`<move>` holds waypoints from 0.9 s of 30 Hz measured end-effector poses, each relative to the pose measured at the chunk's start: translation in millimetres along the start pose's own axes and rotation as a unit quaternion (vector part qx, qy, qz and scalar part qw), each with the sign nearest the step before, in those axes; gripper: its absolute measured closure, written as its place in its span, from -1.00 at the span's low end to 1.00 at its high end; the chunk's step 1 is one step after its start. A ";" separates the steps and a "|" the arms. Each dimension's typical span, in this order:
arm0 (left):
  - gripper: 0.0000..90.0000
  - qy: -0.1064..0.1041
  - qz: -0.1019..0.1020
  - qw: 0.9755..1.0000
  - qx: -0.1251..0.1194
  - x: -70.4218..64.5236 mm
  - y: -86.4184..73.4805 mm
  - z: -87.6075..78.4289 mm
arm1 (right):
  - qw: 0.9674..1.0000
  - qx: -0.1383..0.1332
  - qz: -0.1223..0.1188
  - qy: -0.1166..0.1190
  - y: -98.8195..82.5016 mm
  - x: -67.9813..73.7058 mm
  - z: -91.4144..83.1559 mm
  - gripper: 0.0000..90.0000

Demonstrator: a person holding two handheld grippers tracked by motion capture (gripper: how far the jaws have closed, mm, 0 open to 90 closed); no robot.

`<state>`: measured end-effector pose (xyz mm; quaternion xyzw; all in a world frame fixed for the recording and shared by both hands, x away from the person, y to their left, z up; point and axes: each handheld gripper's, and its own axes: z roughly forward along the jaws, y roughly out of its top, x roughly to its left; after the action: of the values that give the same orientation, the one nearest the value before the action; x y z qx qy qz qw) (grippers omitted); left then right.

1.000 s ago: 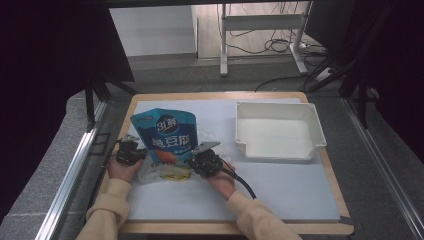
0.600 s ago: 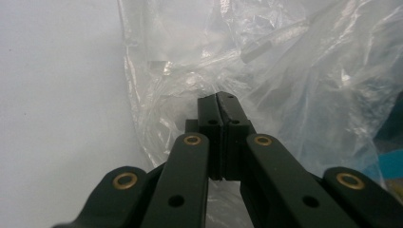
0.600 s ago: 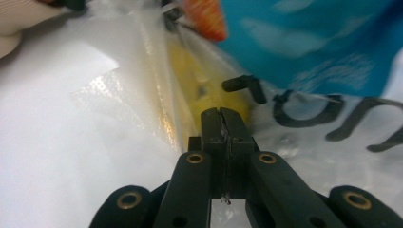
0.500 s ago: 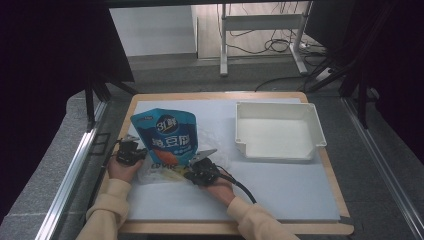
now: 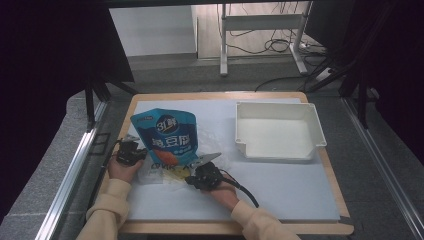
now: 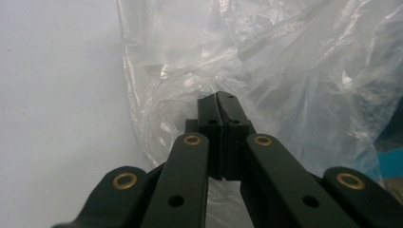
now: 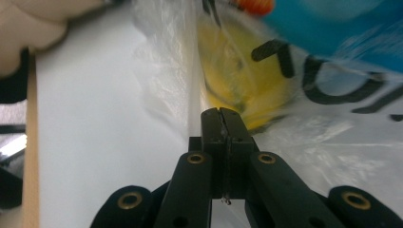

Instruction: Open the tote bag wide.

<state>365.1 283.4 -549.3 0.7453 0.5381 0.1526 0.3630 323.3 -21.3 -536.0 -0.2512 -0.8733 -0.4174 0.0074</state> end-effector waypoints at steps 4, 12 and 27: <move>0.99 0.000 0.000 1.000 0.000 0.2 -0.1 0.0 | 0.999 -0.036 0.002 -0.022 12.0 -7.4 -31.5 0.98; 0.99 0.001 -0.001 1.000 0.000 -0.7 0.2 0.4 | 0.991 -0.042 0.043 -0.120 -0.7 -46.1 -50.7 0.98; 0.99 -0.001 -0.001 1.000 -0.002 -1.0 0.4 0.6 | 0.986 -0.025 0.078 -0.142 -22.2 -66.6 -49.1 0.98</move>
<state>365.4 282.2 -549.3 0.7444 0.5377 0.1525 0.3654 362.0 -97.7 -534.9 -0.3760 -0.8325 -0.3968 -0.0905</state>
